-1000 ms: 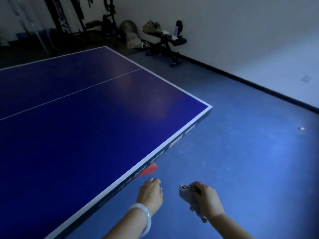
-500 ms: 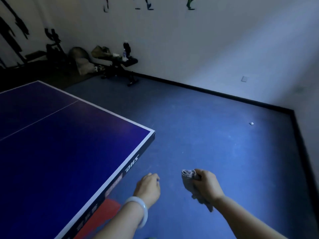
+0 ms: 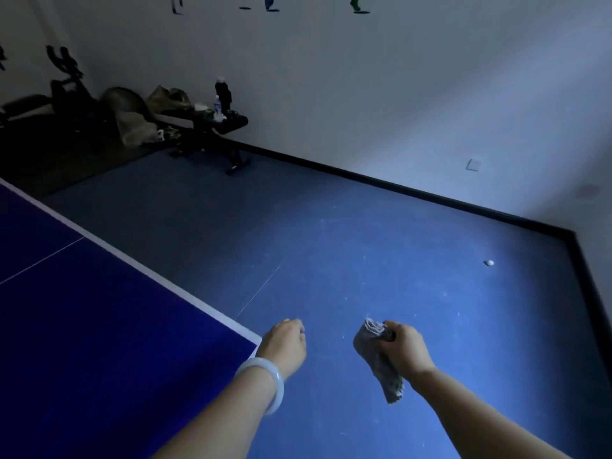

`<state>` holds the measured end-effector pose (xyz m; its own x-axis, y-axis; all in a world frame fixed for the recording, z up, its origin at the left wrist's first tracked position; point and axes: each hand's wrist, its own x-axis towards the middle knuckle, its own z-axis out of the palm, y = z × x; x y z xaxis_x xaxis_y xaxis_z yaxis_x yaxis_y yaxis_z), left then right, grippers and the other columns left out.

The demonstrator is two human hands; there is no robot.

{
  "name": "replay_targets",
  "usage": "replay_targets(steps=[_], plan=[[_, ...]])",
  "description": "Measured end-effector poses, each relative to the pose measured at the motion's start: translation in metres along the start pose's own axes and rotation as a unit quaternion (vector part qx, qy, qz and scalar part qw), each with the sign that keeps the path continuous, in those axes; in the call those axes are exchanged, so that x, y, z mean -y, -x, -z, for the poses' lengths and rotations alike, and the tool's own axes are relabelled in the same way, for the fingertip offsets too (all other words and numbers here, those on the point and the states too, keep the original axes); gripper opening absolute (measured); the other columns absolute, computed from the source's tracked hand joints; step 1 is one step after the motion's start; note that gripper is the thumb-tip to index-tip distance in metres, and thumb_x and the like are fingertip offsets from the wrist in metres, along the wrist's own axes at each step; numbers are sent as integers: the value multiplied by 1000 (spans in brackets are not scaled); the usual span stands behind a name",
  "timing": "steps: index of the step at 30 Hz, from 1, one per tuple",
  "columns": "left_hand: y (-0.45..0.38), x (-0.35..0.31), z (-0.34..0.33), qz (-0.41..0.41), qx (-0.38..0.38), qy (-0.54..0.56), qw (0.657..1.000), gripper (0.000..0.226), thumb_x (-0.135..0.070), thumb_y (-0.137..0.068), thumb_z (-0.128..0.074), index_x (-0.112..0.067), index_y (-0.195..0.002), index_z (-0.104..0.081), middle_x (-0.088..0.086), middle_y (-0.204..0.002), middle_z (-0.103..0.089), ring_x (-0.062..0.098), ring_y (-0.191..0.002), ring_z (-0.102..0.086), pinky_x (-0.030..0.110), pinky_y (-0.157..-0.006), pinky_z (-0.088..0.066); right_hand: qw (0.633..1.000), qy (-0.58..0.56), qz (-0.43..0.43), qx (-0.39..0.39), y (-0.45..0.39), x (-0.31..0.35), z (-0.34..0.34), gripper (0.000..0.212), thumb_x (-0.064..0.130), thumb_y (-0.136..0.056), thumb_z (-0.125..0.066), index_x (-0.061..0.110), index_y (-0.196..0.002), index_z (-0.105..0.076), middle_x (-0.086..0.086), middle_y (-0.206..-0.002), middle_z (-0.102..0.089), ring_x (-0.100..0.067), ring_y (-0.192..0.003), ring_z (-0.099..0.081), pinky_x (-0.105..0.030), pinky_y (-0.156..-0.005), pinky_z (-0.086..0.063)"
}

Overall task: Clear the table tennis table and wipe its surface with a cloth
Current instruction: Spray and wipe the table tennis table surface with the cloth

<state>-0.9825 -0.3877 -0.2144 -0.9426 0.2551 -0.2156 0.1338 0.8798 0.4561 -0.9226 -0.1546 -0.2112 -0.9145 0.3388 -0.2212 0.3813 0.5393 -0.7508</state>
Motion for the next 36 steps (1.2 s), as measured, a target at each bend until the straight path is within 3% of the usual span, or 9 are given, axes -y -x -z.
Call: replay_targets(steps=[5,8,11,18,21,24,28,31,36], plan=[[-98,-8,7,48,-10,6,999,25,-24,-101,-39,-19,-119,-54,-3,-123,-56,19,-107,-56,27,-78,-42,998,36,16,39,-121,6,0,11,9,-80,-70,1,-80,-63,-15,-75,-67,-19,-68,-54,-30,-62,-41],[-153,-15,11,88,-36,10,995,29,-25,-99,-41,-20,-126,-51,-2,-128,-57,21,-113,-57,29,-85,-44,995,52,41,74,-200,15,0,15,11,-79,-70,4,-72,-58,-2,-61,-54,-16,-62,-44,-28,-56,-36],[-198,-25,17,147,-55,26,987,30,-26,-99,-42,-19,-127,-50,-1,-126,-57,22,-112,-57,31,-88,-46,986,74,80,123,-276,36,6,25,11,-80,-69,14,-62,-52,5,-55,-48,-12,-55,-41,-17,-49,-32],[-261,-23,45,253,-89,54,962,33,-25,-101,-42,-14,-131,-49,4,-133,-52,22,-119,-53,31,-98,-43,944,143,173,240,-403,109,-11,28,5,-79,-63,18,-62,-44,1,-59,-45,-13,-57,-39,-16,-47,-32],[-275,-4,57,297,-112,66,946,31,-25,-101,-42,-13,-129,-49,4,-130,-54,21,-117,-54,30,-97,-43,927,139,195,288,-439,143,-38,25,4,-80,-64,14,-65,-46,-1,-61,-44,-17,-60,-39,-22,-49,-30],[-292,24,74,334,-131,82,930,39,-24,-102,-41,-11,-139,-43,5,-140,-48,19,-126,-49,28,-104,-38,912,141,222,315,-471,181,-72,24,5,-81,-65,13,-66,-48,-4,-63,-45,-18,-63,-40,-29,-54,-30],[-323,75,103,362,-154,93,915,33,-23,-102,-42,-12,-133,-46,5,-133,-51,20,-118,-54,32,-99,-44,890,147,265,339,-511,240,-121,24,6,-80,-65,14,-65,-48,-1,-62,-46,-15,-61,-43,-23,-50,-30],[-349,118,129,385,-177,111,899,29,-23,-102,-42,-14,-129,-48,1,-126,-54,16,-106,-57,32,-94,-48,885,138,262,360,-543,286,-157,16,10,-80,-70,10,-69,-59,-1,-65,-54,-15,-62,-50,-25,-56,-38],[-387,184,179,414,-218,136,874,32,-21,-102,-43,-14,-132,-48,2,-129,-53,15,-107,-57,30,-93,-48,861,154,304,378,-588,364,-216,16,10,-80,-71,14,-69,-59,1,-65,-54,-15,-65,-49,-25,-54,-37]])
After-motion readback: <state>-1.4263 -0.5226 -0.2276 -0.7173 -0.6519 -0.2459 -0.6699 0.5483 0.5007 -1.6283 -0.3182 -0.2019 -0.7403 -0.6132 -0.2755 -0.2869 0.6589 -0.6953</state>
